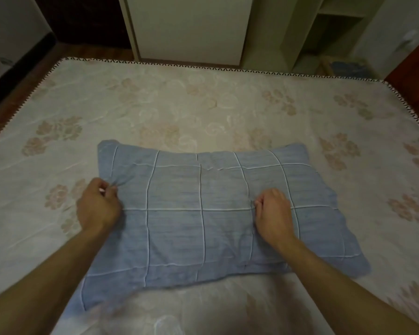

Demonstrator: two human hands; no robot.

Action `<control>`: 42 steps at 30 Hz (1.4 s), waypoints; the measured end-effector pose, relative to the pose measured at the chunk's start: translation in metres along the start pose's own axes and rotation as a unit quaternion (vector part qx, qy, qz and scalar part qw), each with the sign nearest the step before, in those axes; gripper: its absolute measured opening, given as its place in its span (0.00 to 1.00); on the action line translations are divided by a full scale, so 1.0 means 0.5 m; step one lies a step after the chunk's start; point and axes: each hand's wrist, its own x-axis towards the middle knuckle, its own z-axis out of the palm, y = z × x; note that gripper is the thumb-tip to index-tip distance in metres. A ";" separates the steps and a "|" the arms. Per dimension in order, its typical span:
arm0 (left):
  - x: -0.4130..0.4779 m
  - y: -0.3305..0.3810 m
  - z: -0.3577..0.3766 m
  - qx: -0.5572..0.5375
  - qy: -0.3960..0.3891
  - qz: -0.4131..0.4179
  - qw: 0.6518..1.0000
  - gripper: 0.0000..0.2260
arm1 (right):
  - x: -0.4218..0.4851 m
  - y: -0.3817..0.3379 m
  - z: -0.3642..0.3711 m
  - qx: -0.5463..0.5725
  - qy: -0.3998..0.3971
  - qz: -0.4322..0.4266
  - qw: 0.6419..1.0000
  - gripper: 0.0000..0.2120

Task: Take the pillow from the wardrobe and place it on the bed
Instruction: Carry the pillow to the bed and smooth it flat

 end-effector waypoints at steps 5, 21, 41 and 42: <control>0.067 0.040 0.001 0.012 0.007 0.036 0.999 0.06 | -0.028 -0.018 -0.002 0.081 0.017 0.016 0.996 0.05; -0.005 0.105 0.057 0.195 -0.163 0.235 0.938 0.26 | 0.002 -0.012 -0.005 0.132 0.038 -0.008 0.990 0.10; -0.028 0.105 0.174 0.269 -0.299 0.267 0.876 0.31 | 0.048 0.066 0.048 0.010 -0.152 0.068 0.986 0.32; -0.022 0.098 0.159 0.243 -0.277 0.286 0.885 0.30 | 0.047 0.071 0.042 0.048 -0.114 0.068 0.990 0.26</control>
